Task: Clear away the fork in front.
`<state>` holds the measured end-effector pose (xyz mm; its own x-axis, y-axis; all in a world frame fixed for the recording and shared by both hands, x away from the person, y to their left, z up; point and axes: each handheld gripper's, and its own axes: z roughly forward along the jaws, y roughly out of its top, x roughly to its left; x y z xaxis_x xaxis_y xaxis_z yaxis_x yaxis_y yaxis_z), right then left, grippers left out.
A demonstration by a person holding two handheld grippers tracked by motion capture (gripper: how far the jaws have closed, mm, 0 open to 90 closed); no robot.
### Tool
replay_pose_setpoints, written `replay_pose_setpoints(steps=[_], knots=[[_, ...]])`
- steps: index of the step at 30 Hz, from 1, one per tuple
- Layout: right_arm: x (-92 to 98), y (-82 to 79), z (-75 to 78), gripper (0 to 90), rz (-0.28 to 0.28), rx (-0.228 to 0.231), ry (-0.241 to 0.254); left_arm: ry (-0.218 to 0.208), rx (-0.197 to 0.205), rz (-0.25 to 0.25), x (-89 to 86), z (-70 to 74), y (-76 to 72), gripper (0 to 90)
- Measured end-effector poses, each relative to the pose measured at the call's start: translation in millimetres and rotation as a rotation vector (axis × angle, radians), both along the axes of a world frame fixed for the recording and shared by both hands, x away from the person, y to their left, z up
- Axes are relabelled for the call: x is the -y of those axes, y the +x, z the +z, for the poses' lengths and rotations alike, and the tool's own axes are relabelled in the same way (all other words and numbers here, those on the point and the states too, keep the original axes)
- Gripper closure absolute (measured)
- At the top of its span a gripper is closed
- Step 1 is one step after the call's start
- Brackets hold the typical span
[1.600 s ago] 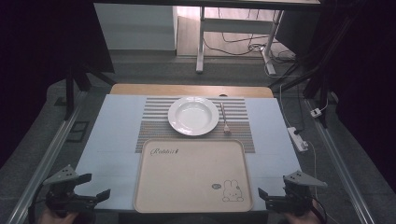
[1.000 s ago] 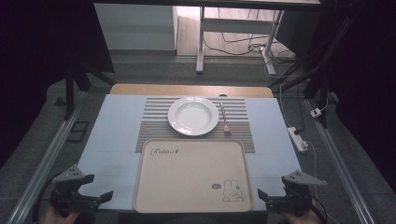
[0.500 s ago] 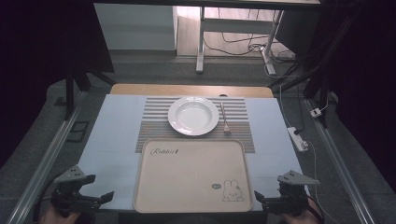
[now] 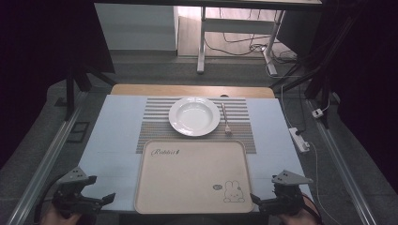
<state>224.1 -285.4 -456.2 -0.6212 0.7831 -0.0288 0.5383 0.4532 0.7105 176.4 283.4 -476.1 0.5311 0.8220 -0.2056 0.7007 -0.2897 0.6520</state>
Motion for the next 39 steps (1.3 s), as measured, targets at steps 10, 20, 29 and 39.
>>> replay_pose_setpoints(steps=[10,20,29,39], knots=[[-13.2,6.7,-0.8,0.0,0.03,0.005,-0.027,0.003,-0.002,-0.001,0.2,-0.2,0.3,2.2],[-25.1,18.0,-3.3,0.0,0.061,0.0,-0.063,-0.001,-0.004,0.002,-0.1,-0.3,0.9,2.2],[-36.4,28.2,-6.8,0.0,0.085,-0.006,-0.097,-0.002,-0.006,0.001,-0.2,-0.4,1.6,2.2],[-52.2,45.0,-10.7,0.0,0.076,-0.004,-0.148,-0.004,-0.007,0.001,-0.5,-0.4,2.0,2.2]])
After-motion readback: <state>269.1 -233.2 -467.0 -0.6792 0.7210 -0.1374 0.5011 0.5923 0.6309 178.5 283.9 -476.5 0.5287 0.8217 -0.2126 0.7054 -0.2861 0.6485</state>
